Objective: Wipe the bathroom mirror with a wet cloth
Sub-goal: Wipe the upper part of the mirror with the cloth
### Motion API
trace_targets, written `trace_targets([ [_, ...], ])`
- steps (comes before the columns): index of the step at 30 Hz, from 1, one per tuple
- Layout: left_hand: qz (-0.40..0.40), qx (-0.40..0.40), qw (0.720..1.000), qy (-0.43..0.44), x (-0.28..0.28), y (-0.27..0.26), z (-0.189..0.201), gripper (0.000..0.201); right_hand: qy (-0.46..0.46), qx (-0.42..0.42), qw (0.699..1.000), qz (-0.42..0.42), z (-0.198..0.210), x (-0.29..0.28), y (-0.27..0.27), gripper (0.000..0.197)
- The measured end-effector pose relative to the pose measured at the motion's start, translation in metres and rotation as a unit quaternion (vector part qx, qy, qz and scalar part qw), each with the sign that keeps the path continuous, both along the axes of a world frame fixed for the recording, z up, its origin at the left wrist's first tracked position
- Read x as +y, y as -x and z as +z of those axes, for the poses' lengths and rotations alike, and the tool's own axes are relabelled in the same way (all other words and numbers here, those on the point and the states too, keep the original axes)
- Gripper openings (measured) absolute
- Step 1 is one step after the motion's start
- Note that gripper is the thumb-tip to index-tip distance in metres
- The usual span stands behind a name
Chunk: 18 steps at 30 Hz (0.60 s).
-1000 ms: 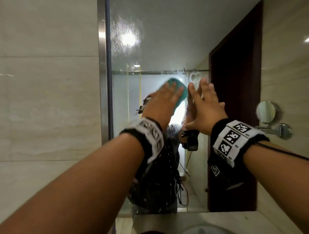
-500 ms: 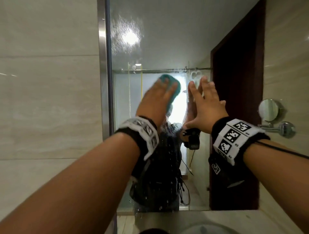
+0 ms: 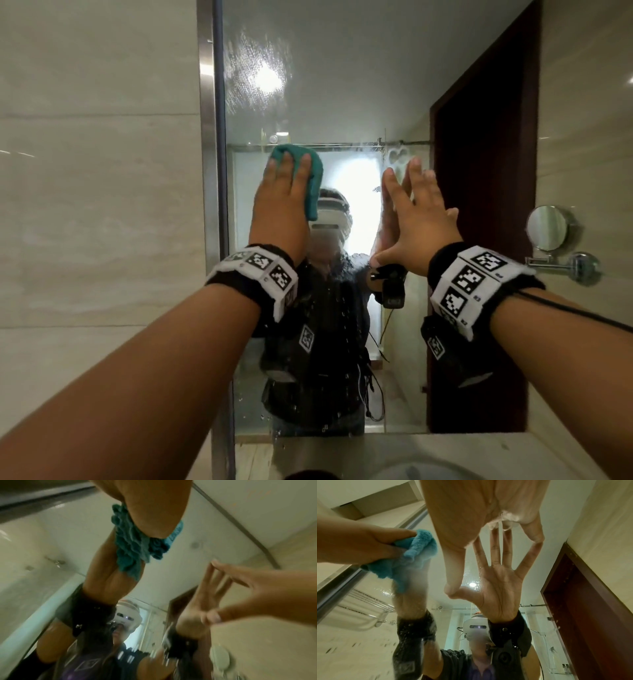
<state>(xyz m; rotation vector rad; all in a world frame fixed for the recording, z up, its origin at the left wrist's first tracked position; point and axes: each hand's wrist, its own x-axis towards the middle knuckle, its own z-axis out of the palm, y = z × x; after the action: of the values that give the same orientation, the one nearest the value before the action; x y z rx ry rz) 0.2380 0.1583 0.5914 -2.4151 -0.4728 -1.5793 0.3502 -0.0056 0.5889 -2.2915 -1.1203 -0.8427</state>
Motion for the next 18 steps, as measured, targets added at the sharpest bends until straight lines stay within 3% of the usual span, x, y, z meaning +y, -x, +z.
trace_targets([
  [2,0.01,0.107,0.992,-0.072,-0.006,0.001,-0.024,0.088,0.0,0.002,1.0,-0.001,0.0,0.001,0.0,0.134],
  [5,0.033,0.292,0.933,-0.207,-0.009,0.007,-0.047,0.081,0.004,0.002,1.0,-0.005,-0.001,0.001,0.001,0.134],
  [7,0.027,0.282,0.931,-0.23,-0.001,0.01,-0.027,0.08,0.004,0.003,1.0,-0.007,0.0,0.0,0.001,0.134],
  [8,0.017,0.232,0.952,-0.198,0.002,0.011,-0.015,0.08,0.004,0.005,1.0,-0.008,0.001,-0.001,0.002,0.134],
  [10,-0.004,0.076,0.996,-0.052,0.003,0.016,0.003,0.081,0.003,0.007,1.0,-0.006,0.001,-0.002,0.003,0.134],
  [12,0.014,0.02,1.0,0.009,0.001,0.013,0.001,0.085,-0.003,0.005,1.0,-0.004,0.0,-0.002,0.002,0.133],
  [14,0.015,0.068,0.996,-0.064,-0.01,0.006,-0.023,0.087,-0.002,0.002,1.0,-0.006,0.001,-0.001,0.003,0.132],
  [16,0.026,0.208,0.961,-0.183,-0.022,0.002,-0.05,0.082,0.002,-0.001,1.0,-0.008,0.001,-0.002,0.004,0.131],
  [17,0.048,0.282,0.938,-0.196,-0.025,0.002,-0.056,0.079,0.005,-0.002,1.0,-0.009,0.001,-0.002,0.004,0.131],
  [18,0.058,0.308,0.926,-0.21,-0.021,0.003,-0.053,0.077,0.006,-0.001,1.0,-0.009,0.001,-0.002,0.004,0.13],
])
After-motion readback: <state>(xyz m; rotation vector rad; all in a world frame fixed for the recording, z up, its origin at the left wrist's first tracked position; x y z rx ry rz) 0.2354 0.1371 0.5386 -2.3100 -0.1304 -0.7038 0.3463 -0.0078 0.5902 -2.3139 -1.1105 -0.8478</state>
